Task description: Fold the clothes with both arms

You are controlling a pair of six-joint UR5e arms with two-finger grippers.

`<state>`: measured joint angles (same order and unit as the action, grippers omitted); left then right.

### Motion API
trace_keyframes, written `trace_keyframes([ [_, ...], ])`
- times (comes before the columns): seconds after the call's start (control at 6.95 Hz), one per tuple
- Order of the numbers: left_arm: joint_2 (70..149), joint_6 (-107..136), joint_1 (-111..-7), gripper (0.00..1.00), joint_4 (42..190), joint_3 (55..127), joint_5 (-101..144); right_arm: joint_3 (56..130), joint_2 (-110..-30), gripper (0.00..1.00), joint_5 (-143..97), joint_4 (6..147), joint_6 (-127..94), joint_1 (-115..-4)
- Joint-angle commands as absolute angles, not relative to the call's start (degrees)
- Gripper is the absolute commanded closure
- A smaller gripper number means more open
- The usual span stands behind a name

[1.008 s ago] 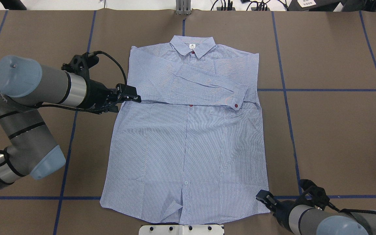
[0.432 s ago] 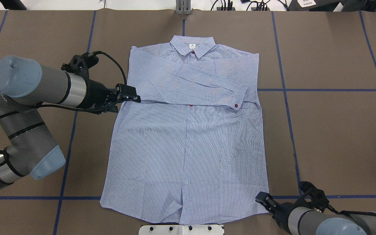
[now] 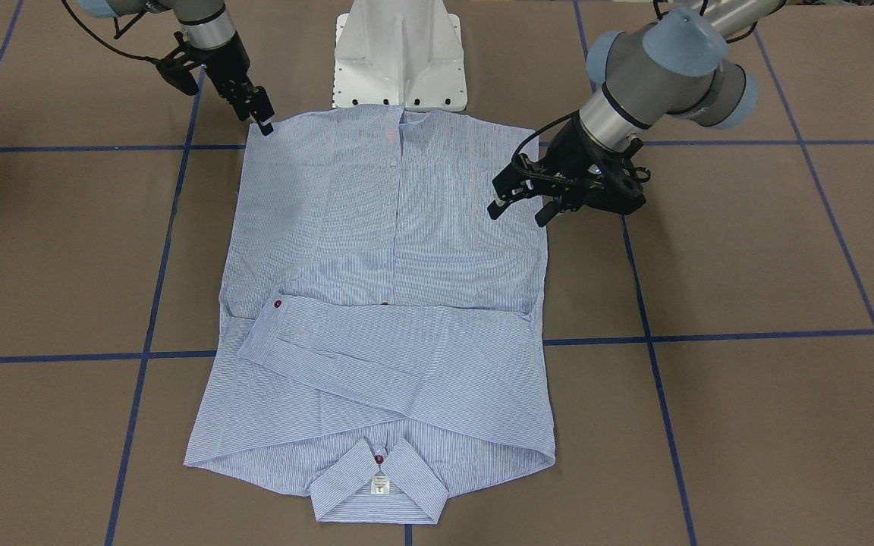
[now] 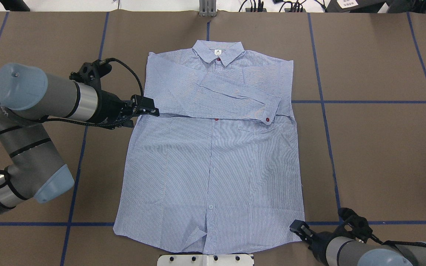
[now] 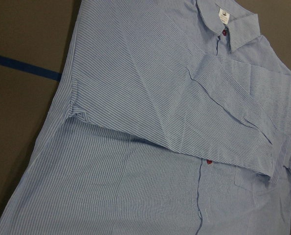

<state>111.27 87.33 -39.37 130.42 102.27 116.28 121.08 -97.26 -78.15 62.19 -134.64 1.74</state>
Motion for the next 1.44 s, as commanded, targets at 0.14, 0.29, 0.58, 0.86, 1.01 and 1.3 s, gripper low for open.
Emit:
trace_keyframes([
  [0.14,111.3,87.4,-39.4,0.01,130.4,102.3,116.3,120.9,-97.2,0.31,-78.2,63.4,-134.7,2.0],
  [0.29,111.3,87.4,-39.4,0.01,130.4,102.2,116.3,121.0,-97.2,0.49,-78.2,63.4,-135.1,1.9],
  [0.58,111.3,87.4,-39.4,0.02,130.4,102.3,116.3,121.5,-97.2,1.0,-78.3,63.4,-135.9,1.8],
  [0.86,111.0,87.5,-39.4,0.02,130.3,102.4,116.2,121.9,-97.3,1.0,-78.4,63.4,-135.9,1.8],
  [1.01,106.7,92.0,-39.2,0.06,130.3,104.8,115.3,122.6,-97.5,1.0,-78.5,63.4,-135.9,1.8],
  [1.3,92.7,96.1,-35.4,0.07,130.3,115.1,109.4,123.5,-97.9,1.0,-79.0,63.4,-135.8,1.8],
])
